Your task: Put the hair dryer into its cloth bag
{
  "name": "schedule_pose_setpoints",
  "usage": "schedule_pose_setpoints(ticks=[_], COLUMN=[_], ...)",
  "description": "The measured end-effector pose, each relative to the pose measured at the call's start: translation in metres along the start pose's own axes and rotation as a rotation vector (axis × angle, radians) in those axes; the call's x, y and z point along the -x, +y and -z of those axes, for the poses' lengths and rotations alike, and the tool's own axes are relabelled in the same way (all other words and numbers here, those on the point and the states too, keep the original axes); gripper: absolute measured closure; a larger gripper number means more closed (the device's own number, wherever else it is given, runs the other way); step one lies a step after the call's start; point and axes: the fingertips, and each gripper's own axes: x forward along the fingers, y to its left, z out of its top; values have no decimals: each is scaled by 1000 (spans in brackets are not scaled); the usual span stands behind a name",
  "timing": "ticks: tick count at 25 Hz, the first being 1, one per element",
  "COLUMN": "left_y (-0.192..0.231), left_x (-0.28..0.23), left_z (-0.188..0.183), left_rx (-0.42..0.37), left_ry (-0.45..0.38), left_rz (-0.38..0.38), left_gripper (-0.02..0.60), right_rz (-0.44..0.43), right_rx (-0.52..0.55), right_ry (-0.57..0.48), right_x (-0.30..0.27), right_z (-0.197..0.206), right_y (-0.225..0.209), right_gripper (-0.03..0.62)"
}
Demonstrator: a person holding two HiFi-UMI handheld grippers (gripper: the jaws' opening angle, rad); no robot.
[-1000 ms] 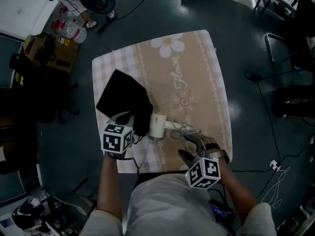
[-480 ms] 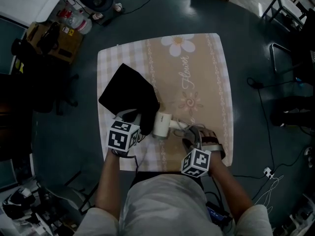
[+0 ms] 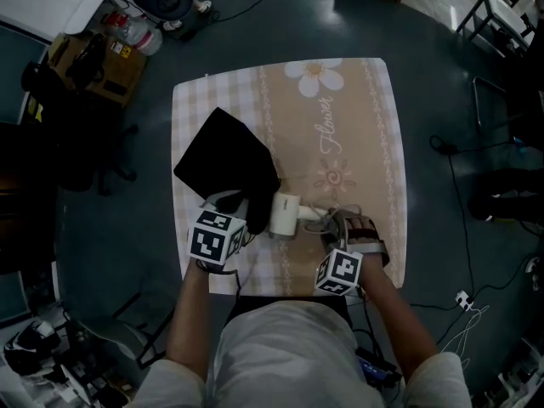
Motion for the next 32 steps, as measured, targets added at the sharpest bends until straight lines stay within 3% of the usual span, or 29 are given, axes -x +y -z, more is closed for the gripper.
schedule_pose_setpoints(ticks=[10, 14, 32], left_y=[8, 3, -8], left_x=[0, 1, -1], left_z=[3, 4, 3], left_rx=[5, 3, -26], left_ry=[11, 17, 25], left_rz=[-12, -18, -22], left_gripper=[568, 568, 568], right_rz=[-69, -139, -122], right_rx=[-35, -154, -306], right_ry=[51, 3, -76], right_x=[-22, -14, 36], right_z=[1, 3, 8], right_y=[-5, -11, -8], right_gripper=[328, 372, 428])
